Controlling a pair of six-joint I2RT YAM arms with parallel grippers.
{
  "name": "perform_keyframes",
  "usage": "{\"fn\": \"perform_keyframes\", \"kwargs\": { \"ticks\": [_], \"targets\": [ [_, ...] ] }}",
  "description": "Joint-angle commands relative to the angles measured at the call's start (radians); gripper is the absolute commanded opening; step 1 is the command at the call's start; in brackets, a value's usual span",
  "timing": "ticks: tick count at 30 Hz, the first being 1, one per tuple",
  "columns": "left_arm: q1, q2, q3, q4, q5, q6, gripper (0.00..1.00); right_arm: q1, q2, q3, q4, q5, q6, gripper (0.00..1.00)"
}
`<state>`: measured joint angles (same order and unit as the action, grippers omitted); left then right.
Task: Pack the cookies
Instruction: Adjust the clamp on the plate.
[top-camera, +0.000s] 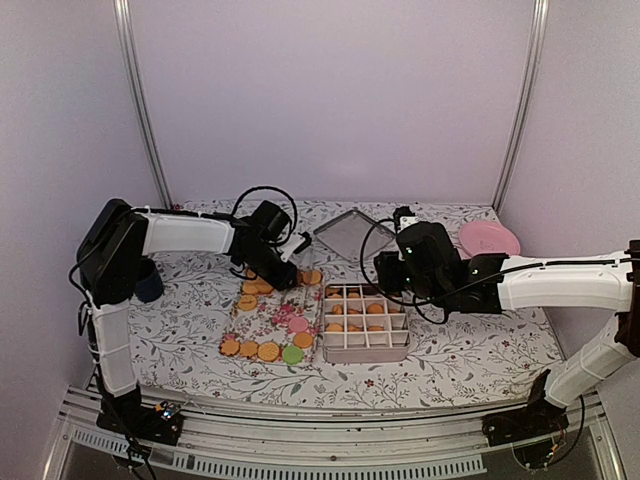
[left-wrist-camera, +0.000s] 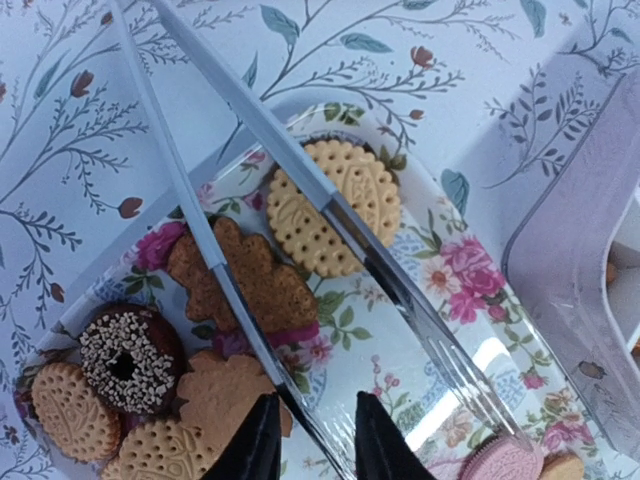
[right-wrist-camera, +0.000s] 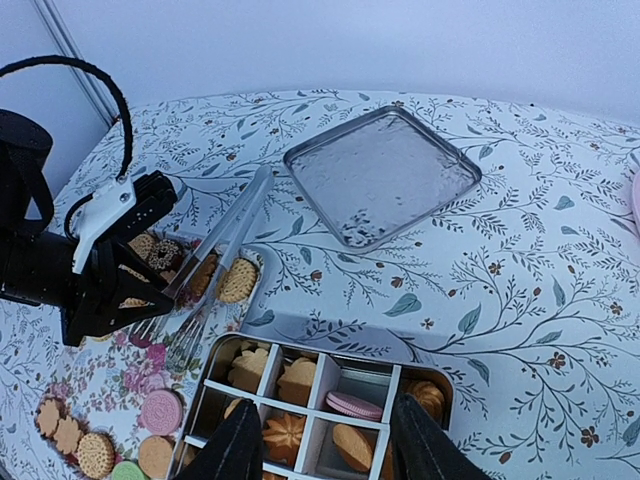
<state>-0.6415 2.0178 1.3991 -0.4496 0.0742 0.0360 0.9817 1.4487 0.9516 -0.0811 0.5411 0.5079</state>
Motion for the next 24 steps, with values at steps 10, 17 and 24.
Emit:
{"fn": "perform_keyframes", "kwargs": {
  "ticks": [10,17,24],
  "targets": [
    [-0.003,-0.094,-0.047,0.001,-0.004,0.018,0.1,0.016,0.007,0.015,0.033,0.025,-0.033,0.48],
    [-0.002,-0.102,-0.057,-0.022,0.007,0.026,0.22,0.02,0.014,0.022,0.037,0.025,-0.048,0.49],
    [-0.004,-0.126,-0.059,-0.026,0.027,0.006,0.46,0.023,0.031,0.029,0.042,0.021,-0.058,0.5]
  ]
}}
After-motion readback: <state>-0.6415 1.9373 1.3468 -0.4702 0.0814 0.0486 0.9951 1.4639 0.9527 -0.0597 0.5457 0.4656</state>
